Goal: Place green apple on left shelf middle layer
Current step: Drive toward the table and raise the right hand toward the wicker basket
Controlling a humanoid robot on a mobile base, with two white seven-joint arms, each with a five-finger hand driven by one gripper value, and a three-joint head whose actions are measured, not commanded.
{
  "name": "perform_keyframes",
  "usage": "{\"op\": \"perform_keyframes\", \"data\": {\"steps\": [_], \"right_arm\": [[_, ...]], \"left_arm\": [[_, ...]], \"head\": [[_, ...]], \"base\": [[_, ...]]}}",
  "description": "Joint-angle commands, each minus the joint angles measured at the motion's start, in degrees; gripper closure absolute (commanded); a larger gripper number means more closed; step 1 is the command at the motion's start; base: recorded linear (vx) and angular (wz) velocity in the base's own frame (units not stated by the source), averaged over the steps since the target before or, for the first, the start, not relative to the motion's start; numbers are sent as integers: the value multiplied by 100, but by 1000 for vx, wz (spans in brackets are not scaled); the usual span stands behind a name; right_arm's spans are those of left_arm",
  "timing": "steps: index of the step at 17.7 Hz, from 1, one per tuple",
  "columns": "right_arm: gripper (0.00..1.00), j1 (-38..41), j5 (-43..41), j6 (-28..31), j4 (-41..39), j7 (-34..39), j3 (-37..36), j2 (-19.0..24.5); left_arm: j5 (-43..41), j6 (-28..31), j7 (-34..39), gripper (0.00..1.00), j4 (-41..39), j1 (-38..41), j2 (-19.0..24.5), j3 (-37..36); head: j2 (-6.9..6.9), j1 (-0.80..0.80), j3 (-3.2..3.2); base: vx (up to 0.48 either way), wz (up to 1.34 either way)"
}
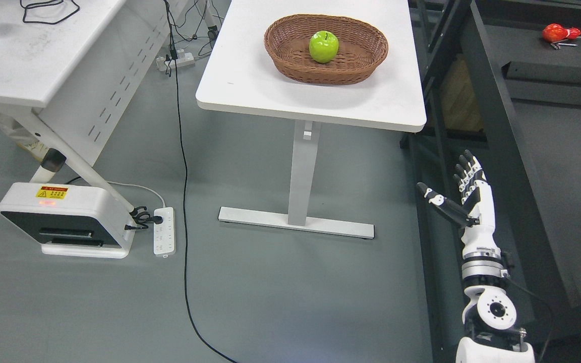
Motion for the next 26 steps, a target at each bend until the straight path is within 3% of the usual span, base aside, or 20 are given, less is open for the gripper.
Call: {"op": "perform_keyframes", "data": {"steps": [1,6,9,10,12,14,17,22,26], "right_arm": [[0,176,0,2,-7,20,14,-100],[0,185,-44,169,1,55,-39,-100],[0,132,296,-548,-7,46,-13,-174],[0,106,1082,-682,-7,38,57,-411],[0,-25,3433,-710,-7,-146,84,-684],[0,-96,4200,-710,-7,-182,110,-1009],[0,-52,4157,-727,-174,-147,93,-1125],[0,-35,3622,-1210,-385,-138,110,-897],[0,-52,3498,-1220,-385,-42,110,-756]], "left_arm": [[0,-4,1,0,7,0,100,6],[0,-4,1,0,-1,0,100,-11],[0,-4,1,0,-1,0,100,7],[0,-4,1,0,-1,0,100,7],[0,-4,1,0,-1,0,100,6],[0,-4,1,0,-1,0,100,-11],[0,-4,1,0,-1,0,100,7],[0,-4,1,0,-1,0,100,7],[0,-4,1,0,7,0,100,7]], "head": [[0,0,0],[0,0,0],[0,0,0],[0,0,0],[0,0,0],[0,0,0],[0,0,0],[0,0,0],[0,0,0]], "base": [[12,0],[4,0],[0,0],[0,0],[0,0],[0,0],[0,0],[40,0],[118,0]]}}
